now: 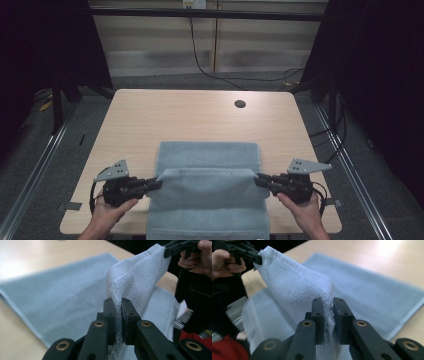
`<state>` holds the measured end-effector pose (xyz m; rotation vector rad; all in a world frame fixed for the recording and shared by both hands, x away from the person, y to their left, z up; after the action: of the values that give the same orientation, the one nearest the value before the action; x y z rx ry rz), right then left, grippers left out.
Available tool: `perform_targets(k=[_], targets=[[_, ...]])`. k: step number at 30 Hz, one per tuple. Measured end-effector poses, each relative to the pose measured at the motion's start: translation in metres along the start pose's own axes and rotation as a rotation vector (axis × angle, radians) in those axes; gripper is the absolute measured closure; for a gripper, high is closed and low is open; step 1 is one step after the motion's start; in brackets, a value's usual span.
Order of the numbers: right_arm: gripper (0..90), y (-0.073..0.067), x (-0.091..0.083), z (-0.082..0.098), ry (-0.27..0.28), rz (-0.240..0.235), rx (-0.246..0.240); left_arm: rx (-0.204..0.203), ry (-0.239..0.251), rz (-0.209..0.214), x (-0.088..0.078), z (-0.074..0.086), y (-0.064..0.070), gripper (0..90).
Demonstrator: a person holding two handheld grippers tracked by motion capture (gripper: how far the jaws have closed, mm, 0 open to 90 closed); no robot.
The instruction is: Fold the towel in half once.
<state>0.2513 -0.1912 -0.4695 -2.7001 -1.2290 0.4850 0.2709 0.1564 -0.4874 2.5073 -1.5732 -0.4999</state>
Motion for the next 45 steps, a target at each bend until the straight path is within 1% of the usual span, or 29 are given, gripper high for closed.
perform_targets(k=[2,4,6,8,10,12,13,14,16,17,19,21,22,24,25,27,28,30,31,32,33,35,37,38,39,41,42,43,45], targets=[[79.4,-0.005,-0.002,0.014,-0.013,-0.014,0.027,0.004,-0.028,0.013,-0.001,0.012,0.006,83.6],[78.6,-0.011,-0.004,0.025,-0.041,-0.016,0.018,0.004,-0.045,0.011,-0.003,0.023,0.011,83.3],[77.0,-0.019,-0.008,0.031,-0.044,-0.039,0.033,0.001,-0.061,0.014,-0.006,0.032,0.015,81.6],[75.0,-0.027,-0.012,0.037,-0.055,-0.054,0.033,-0.006,-0.072,0.020,-0.011,0.038,0.020,80.7],[70.6,-0.035,-0.017,0.043,-0.067,-0.077,0.030,-0.008,-0.063,0.041,-0.017,0.040,0.026,75.6],[63.6,-0.040,-0.021,0.046,-0.069,-0.083,0.034,-0.007,-0.049,0.052,-0.022,0.038,0.031,72.9],[62.8,-0.042,-0.022,0.045,-0.067,-0.085,0.039,-0.008,-0.040,0.059,-0.025,0.037,0.032,70.3],[61.6,-0.042,-0.023,0.043,-0.058,-0.088,0.040,-0.002,-0.033,0.041,-0.026,0.034,0.032,67.5],[55.7,-0.039,-0.022,0.037,-0.043,-0.082,0.051,0.007,-0.026,0.033,-0.026,0.025,0.029,56.7],[55.7,-0.035,-0.020,0.035,-0.039,-0.070,0.050,0.017,-0.014,0.024,-0.024,0.020,0.025,56.7],[56.1,-0.029,-0.012,0.031,-0.043,-0.076,0.052,0.022,-0.005,0.011,-0.016,0.009,0.014,54.1],[55.6,-0.022,0.000,0.031,-0.065,-0.075,0.040,0.019,-0.023,-0.008,-0.004,0.004,-0.001,53.3],[55.6,-0.019,0.007,0.031,-0.074,-0.076,0.038,0.018,-0.039,-0.006,0.004,0.004,-0.008,53.2],[55.6,-0.013,0.020,0.031,-0.100,-0.081,0.034,0.008,-0.083,-0.031,0.020,0.007,-0.024,52.4],[55.6,-0.010,0.026,0.031,-0.116,-0.080,0.018,-0.001,-0.097,-0.037,0.028,0.009,-0.031,52.1],[55.7,-0.003,0.039,0.029,-0.115,-0.082,0.018,-0.019,-0.101,-0.046,0.041,0.011,-0.043,52.2],[55.6,0.001,0.045,0.028,-0.119,-0.085,0.012,-0.020,-0.105,-0.051,0.048,0.011,-0.047,52.2],[54.5,0.012,0.057,0.027,-0.134,-0.054,-0.016,-0.025,-0.108,-0.065,0.058,0.010,-0.056,52.4],[54.5,0.018,0.064,0.026,-0.135,-0.046,-0.009,-0.023,-0.111,-0.083,0.063,0.009,-0.061,52.2],[54.5,0.025,0.070,0.024,-0.128,-0.041,0.001,-0.023,-0.115,-0.093,0.066,0.007,-0.066,51.9],[53.6,0.032,0.075,0.023,-0.125,-0.029,0.007,-0.026,-0.103,-0.104,0.069,0.005,-0.071,51.6],[52.8,0.045,0.086,0.021,-0.133,-0.006,0.006,-0.030,-0.108,-0.130,0.074,0.002,-0.082,51.0],[51.2,0.058,0.095,0.019,-0.132,0.016,0.021,-0.040,-0.090,-0.152,0.077,0.000,-0.094,50.5],[50.8,0.064,0.100,0.020,-0.137,0.033,0.013,-0.051,-0.110,-0.163,0.079,0.001,-0.100,50.5],[49.9,0.070,0.104,0.020,-0.139,0.049,0.015,-0.037,-0.125,-0.191,0.081,0.002,-0.108,50.2],[49.6,0.079,0.112,0.021,-0.146,0.069,0.024,-0.048,-0.109,-0.213,0.085,0.003,-0.118,50.8],[49.2,0.083,0.116,0.023,-0.154,0.082,0.024,-0.053,-0.120,-0.225,0.086,0.007,-0.122,51.2],[49.1,0.086,0.119,0.025,-0.165,0.088,0.019,-0.042,-0.147,-0.236,0.086,0.012,-0.125,51.3],[49.1,0.088,0.122,0.031,-0.197,0.096,0.009,-0.014,-0.153,-0.223,0.084,0.016,-0.124,52.0]])
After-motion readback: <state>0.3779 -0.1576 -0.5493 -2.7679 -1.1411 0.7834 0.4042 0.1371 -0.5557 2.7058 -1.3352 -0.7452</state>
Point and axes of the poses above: each handheld gripper's, and its own axes: x roughly forward along the jaws, z roughly out of its underside, y roughly to its right, the point moved 8 cm from there along x, roughly forward along the jaws, and after that the axes turned 15 degrees about y, right-handed, at the moved point
